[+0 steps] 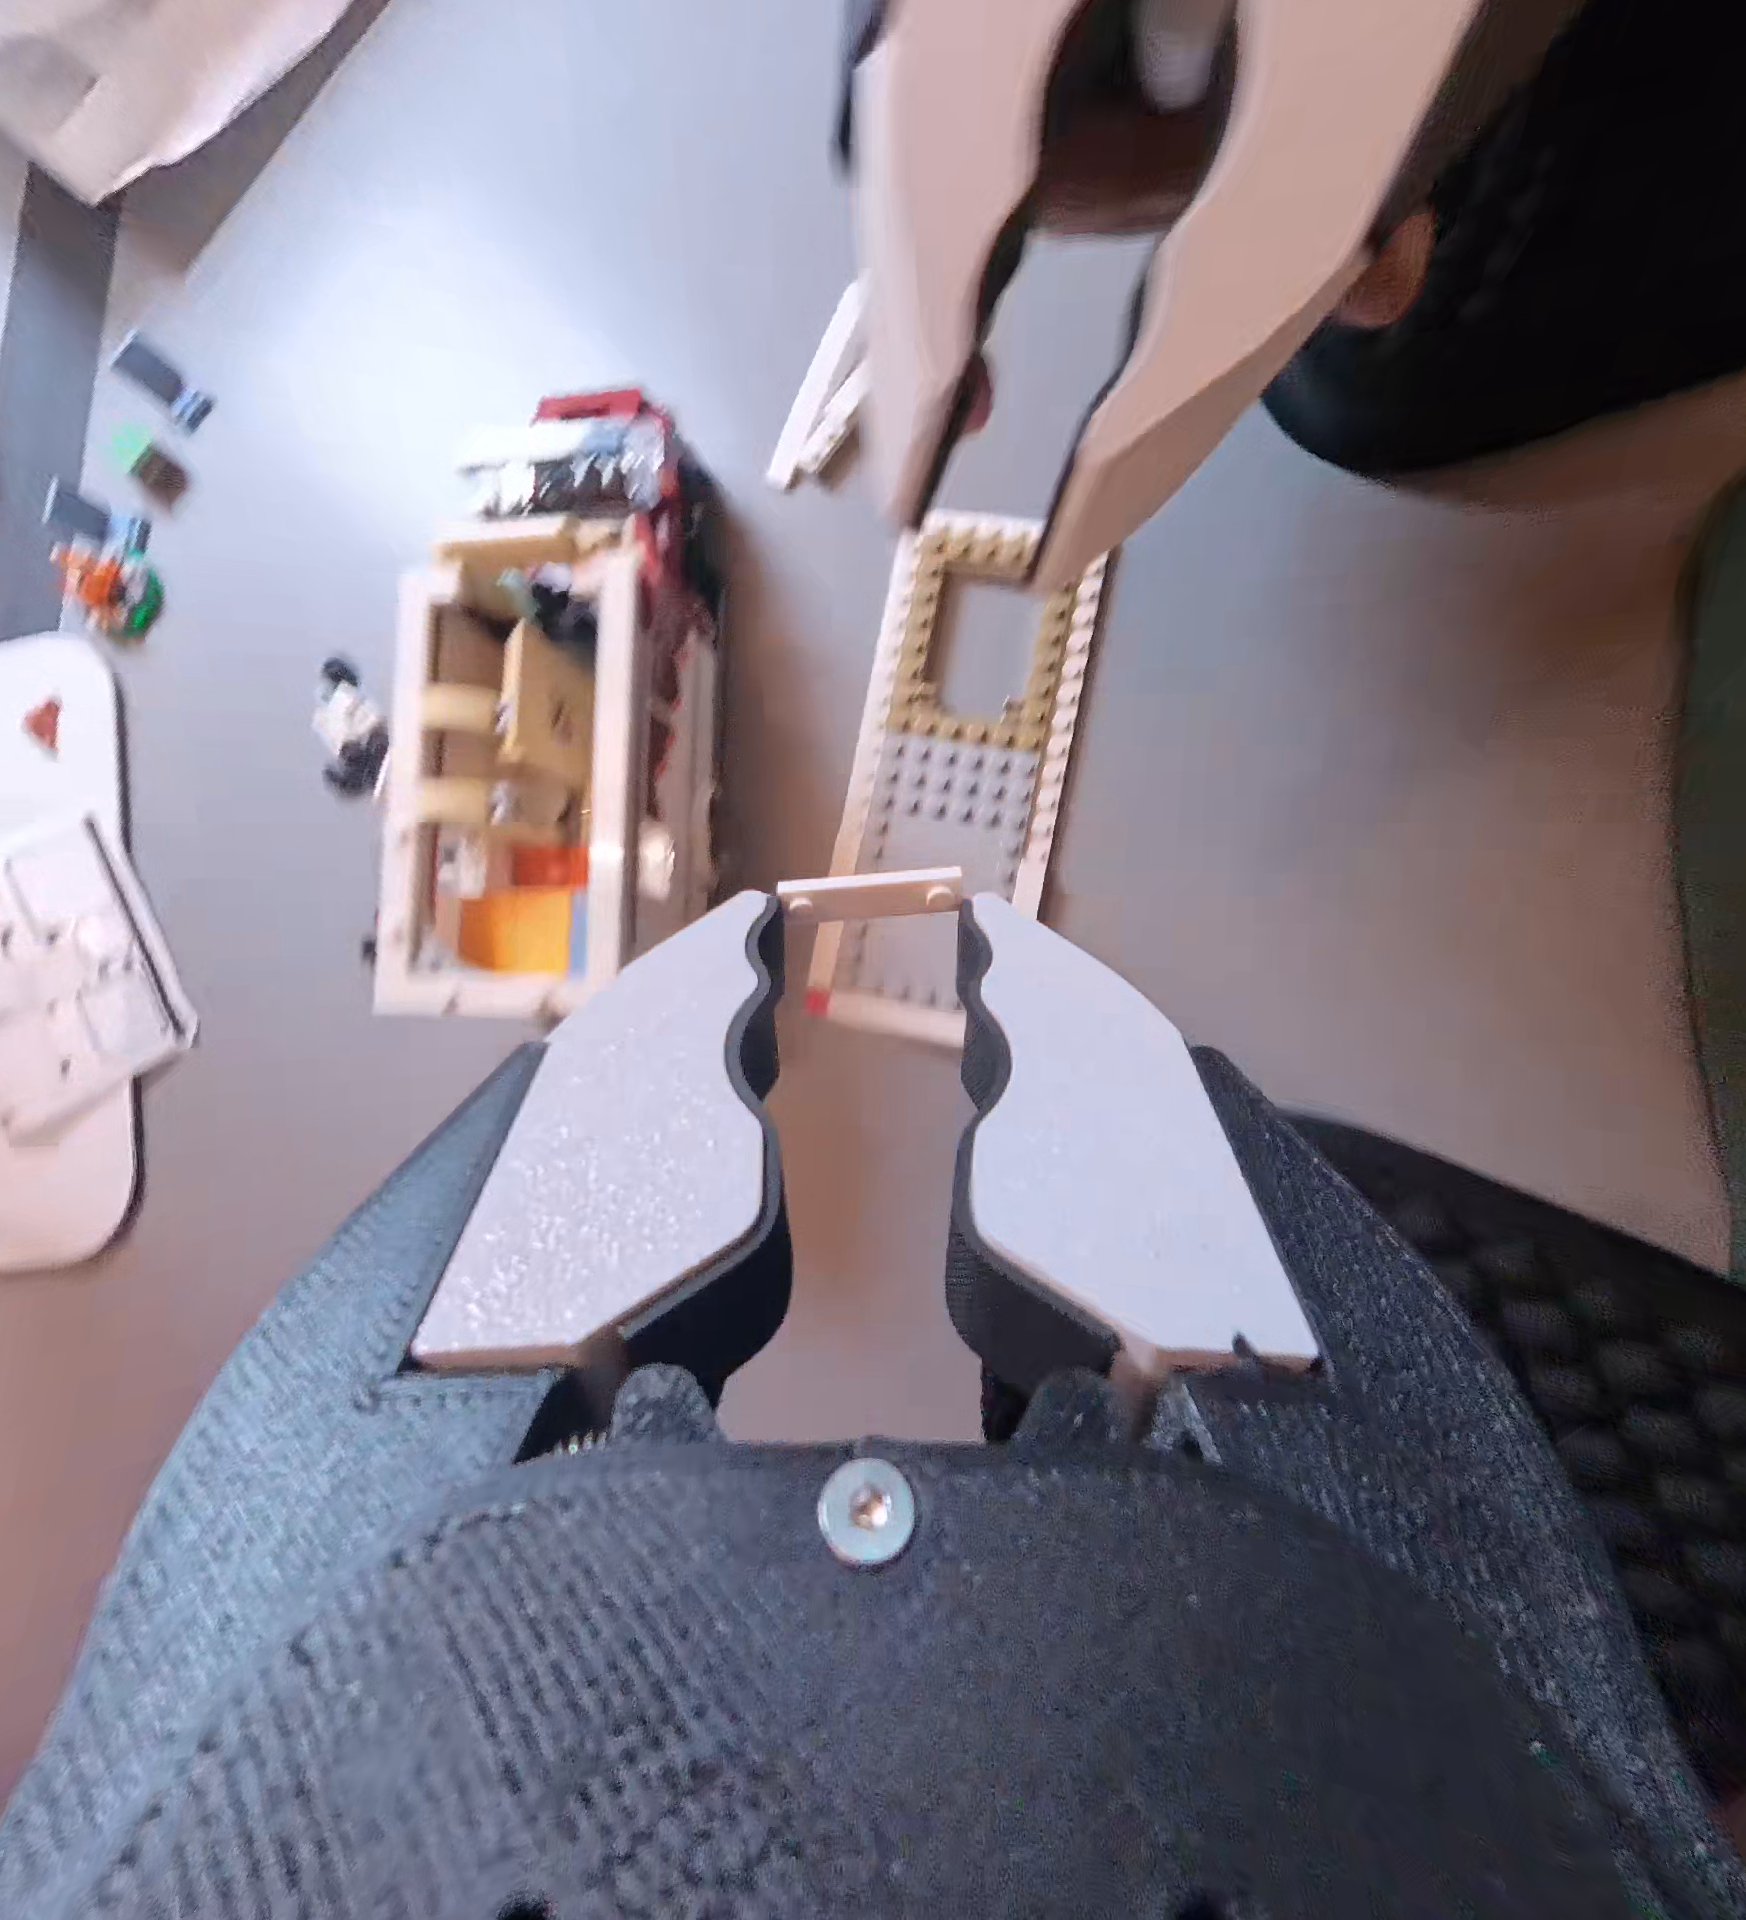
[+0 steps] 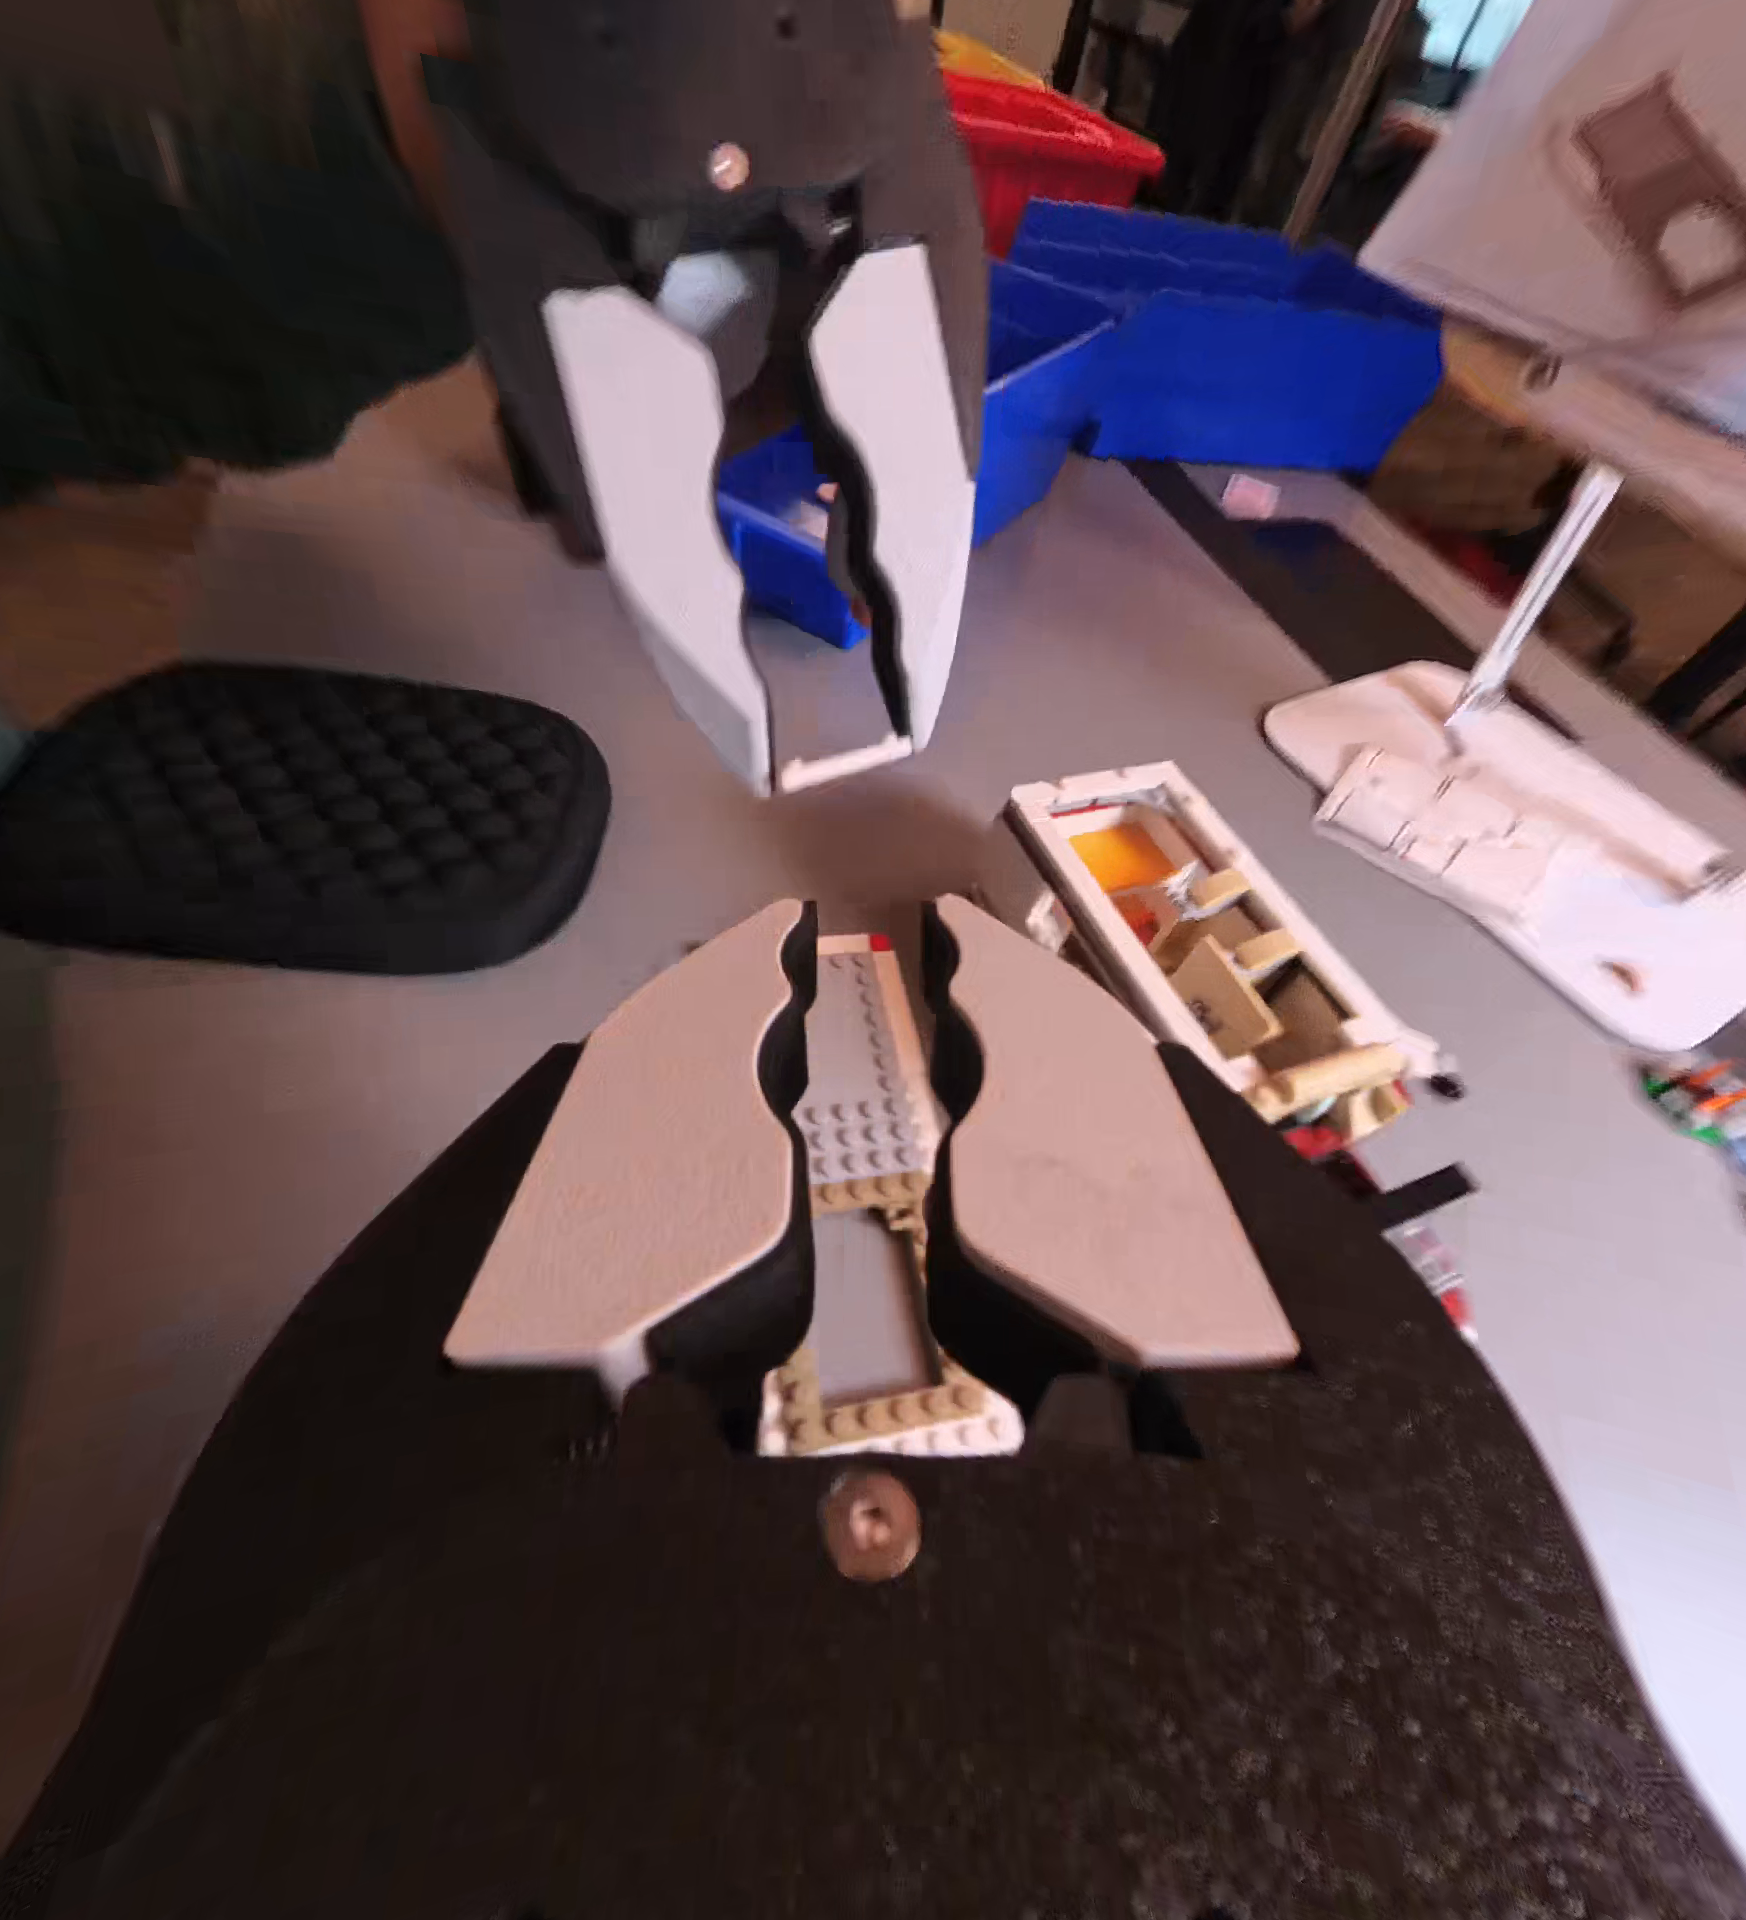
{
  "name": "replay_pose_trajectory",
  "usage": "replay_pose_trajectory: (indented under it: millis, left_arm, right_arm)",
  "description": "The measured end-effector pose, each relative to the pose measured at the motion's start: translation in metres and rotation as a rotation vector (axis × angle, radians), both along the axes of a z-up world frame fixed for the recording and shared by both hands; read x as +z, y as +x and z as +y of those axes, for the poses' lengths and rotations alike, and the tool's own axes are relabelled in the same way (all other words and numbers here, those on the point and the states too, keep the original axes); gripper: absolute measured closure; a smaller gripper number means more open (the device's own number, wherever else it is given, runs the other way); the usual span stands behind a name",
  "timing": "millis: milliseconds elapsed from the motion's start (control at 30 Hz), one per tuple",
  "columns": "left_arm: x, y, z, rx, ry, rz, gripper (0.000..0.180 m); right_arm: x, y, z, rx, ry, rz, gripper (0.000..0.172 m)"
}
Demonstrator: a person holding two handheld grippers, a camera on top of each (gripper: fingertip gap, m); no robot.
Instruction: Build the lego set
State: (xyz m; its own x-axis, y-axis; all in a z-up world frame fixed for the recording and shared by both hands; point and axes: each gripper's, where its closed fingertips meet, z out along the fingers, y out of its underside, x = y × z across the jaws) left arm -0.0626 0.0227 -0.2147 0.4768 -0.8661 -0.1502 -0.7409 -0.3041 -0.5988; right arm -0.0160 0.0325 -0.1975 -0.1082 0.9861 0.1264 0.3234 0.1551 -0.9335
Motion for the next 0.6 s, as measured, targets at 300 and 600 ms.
replay_pose_trajectory:
  millis: [300,600]
  left_arm:
    - [-0.015,0.067,0.022,-0.078,0.137,0.126,0.148]
    - [0.013,0.012,0.031,0.086,0.199,-0.013,0.159]
  right_arm:
    - [-0.030,0.008,0.014,-0.119,-0.646,-0.108,0.161]
    - [-0.076,0.093,0.051,-0.093,-0.649,-0.470,0.168]
